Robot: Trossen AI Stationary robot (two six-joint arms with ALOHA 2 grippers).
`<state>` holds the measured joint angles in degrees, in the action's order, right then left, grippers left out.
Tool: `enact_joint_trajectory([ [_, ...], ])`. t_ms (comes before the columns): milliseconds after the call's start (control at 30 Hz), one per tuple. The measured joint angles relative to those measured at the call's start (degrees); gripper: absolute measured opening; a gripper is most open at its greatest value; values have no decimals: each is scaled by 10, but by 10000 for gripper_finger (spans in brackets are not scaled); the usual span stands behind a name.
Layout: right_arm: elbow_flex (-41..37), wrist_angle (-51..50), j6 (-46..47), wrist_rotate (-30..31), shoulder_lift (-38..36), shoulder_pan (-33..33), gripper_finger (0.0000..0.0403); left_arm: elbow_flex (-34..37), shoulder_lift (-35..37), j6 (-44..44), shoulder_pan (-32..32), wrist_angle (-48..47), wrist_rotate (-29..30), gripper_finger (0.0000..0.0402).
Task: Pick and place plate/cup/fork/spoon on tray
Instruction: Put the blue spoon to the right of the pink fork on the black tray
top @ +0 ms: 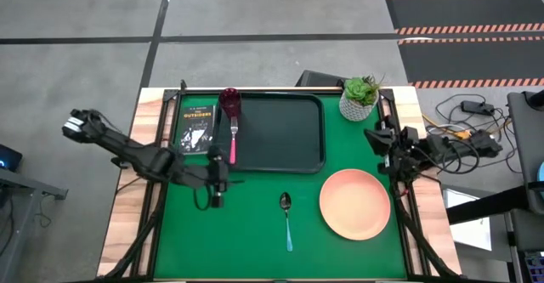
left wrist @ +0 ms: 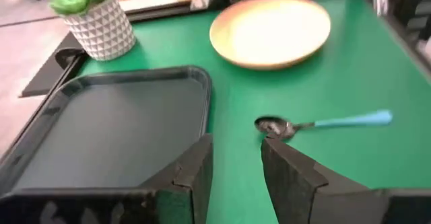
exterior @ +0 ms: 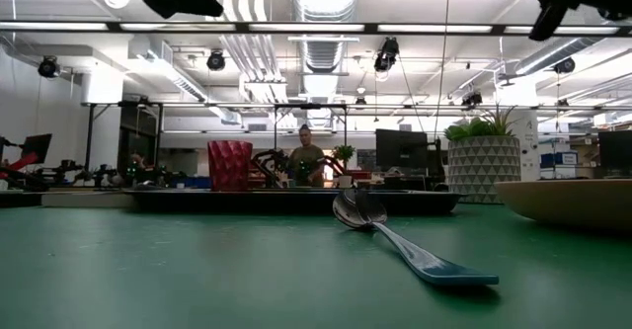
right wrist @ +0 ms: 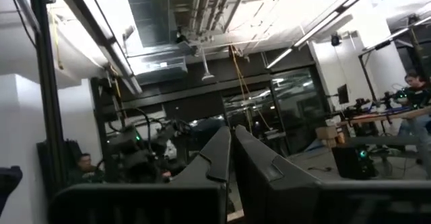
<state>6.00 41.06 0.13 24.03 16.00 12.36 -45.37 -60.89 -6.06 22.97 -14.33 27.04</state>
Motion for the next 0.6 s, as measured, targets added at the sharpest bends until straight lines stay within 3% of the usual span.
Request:
enact_joint_trajectory([
  [267, 130, -50, -19, 0, 188, 0, 9, 100, 100, -36, 6, 78, -1, 107],
  [400, 205, -108, 23, 0, 283, 0, 9, 125, 131, -35, 6, 77, -1, 107],
  [600, 311, -194, 126, -4, 422, 0, 9, 132, 164, 72, 6, 78, -1, 107],
])
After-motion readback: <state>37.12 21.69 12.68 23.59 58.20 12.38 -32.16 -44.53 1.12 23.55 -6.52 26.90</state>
